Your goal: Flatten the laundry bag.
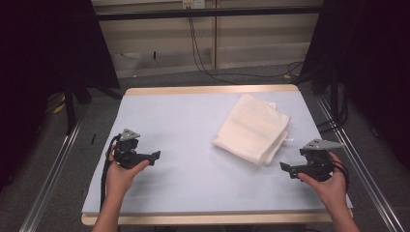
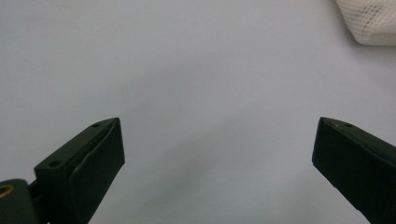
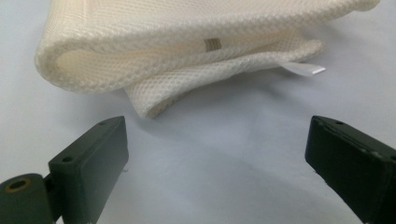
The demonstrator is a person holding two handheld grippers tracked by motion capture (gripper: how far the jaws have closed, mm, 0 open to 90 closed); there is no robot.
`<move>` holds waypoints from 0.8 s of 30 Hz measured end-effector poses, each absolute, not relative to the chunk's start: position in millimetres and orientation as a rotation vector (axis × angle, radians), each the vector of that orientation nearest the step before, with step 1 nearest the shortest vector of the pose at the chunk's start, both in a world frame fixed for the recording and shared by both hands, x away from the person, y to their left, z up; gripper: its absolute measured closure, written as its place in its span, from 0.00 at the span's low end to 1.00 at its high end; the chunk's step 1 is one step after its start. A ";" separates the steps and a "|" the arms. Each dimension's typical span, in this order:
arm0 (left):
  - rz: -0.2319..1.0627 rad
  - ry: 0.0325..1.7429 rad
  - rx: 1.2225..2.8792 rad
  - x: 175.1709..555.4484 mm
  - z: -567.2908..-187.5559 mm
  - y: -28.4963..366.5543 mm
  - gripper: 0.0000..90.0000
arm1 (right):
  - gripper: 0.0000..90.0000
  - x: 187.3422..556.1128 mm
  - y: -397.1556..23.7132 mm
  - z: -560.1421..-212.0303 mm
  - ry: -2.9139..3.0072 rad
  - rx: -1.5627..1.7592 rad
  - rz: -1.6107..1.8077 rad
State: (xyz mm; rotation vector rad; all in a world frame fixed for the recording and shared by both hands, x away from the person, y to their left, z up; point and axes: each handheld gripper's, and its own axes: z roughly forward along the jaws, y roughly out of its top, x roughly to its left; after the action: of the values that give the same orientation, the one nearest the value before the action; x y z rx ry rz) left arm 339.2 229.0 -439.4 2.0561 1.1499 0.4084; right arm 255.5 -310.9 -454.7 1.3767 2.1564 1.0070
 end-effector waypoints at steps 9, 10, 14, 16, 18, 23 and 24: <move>0.350 1.101 2.066 340.0 -437.7 205.2 0.03 | 0.08 257.0 -303.3 -457.3 2.197 1.353 0.989; 0.348 1.092 2.070 340.1 -437.5 200.4 0.03 | 0.09 257.2 -300.1 -456.5 2.206 1.350 0.996; 0.332 1.079 2.079 339.7 -436.3 192.9 0.03 | 0.16 257.5 -292.8 -454.5 2.216 1.327 1.028; 0.290 1.072 2.097 339.7 -435.4 185.6 0.05 | 0.27 257.4 -288.9 -453.6 2.232 1.313 1.053; 0.283 1.070 2.088 339.2 -435.5 181.4 0.05 | 0.32 257.7 -286.6 -452.8 2.240 1.279 1.061; 0.252 1.020 2.092 338.6 -434.4 161.0 0.06 | 0.60 261.2 -269.2 -450.6 2.308 1.173 1.074; 0.248 1.010 2.095 338.7 -434.6 157.5 0.06 | 0.61 261.5 -266.1 -451.4 2.321 1.159 1.067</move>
State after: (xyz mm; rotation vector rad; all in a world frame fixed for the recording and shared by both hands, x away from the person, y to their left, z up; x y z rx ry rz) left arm 338.7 157.5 -434.6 2.0951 1.0102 0.2480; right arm 261.5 -266.1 -451.4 1.1591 2.3211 1.0667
